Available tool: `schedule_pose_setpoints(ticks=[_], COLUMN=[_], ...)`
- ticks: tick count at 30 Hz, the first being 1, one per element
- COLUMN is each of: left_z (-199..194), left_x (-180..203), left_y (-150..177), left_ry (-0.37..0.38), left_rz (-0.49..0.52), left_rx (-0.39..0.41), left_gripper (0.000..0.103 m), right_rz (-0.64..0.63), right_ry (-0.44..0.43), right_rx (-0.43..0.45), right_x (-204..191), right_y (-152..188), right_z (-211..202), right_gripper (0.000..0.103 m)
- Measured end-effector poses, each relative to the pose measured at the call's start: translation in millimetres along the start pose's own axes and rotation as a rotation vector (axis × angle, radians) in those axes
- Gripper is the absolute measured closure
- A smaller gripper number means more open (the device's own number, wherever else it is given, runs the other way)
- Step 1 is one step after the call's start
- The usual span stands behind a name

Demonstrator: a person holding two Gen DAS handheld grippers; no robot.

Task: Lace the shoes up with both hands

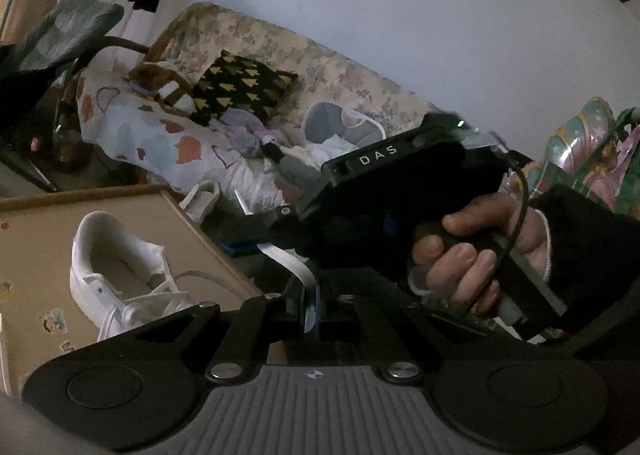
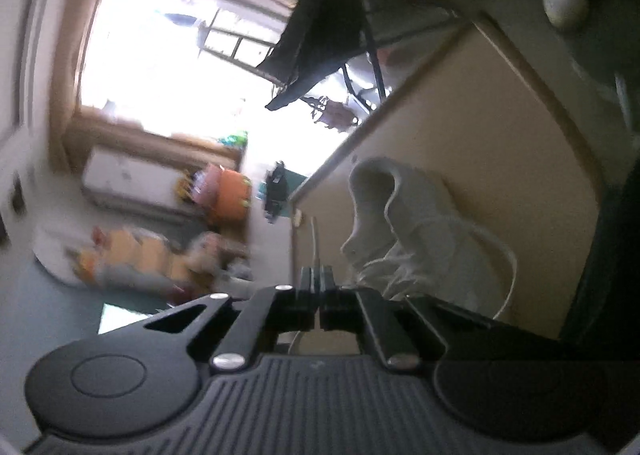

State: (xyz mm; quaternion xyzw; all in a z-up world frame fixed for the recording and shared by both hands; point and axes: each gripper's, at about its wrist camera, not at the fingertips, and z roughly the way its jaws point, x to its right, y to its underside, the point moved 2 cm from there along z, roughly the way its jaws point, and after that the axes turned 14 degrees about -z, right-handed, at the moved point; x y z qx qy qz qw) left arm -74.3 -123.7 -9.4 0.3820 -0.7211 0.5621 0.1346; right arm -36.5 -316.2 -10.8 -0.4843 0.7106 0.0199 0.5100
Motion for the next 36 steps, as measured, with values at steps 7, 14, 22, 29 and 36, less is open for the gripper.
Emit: schedule_pose_setpoints(ticks=[7, 14, 22, 29, 36], left_z=[5, 8, -13, -44, -75], left_x=[-7, -22, -38, -69, -106], left_y=[0, 3, 2, -12, -22], left_ry=[-0.003, -0.075, -0.217, -0.32, -0.392], left_rz=[-0.024, -0.086, -0.153, -0.346, -0.586], left_rx=[-0.012, -0.032, 0.039, 0.11, 0.241], left_gripper=[0.098, 0.088, 0.043, 0.042, 0.042], right_rz=[-0.261, -0.484, -0.822, -1.055, -1.25], right_ry=[0.101, 0.175, 0.207, 0.258, 0.274], right_rx=[-0.04, -0.078, -0.159, -0.224, -0.282], right_x=[-27, -48, -83, -100, -105], right_y=[-5, -9, -17, -18, -10], right_z=[1, 7, 29, 40, 50], right_gripper=[0.101, 0.101, 0.101, 0.101, 0.101])
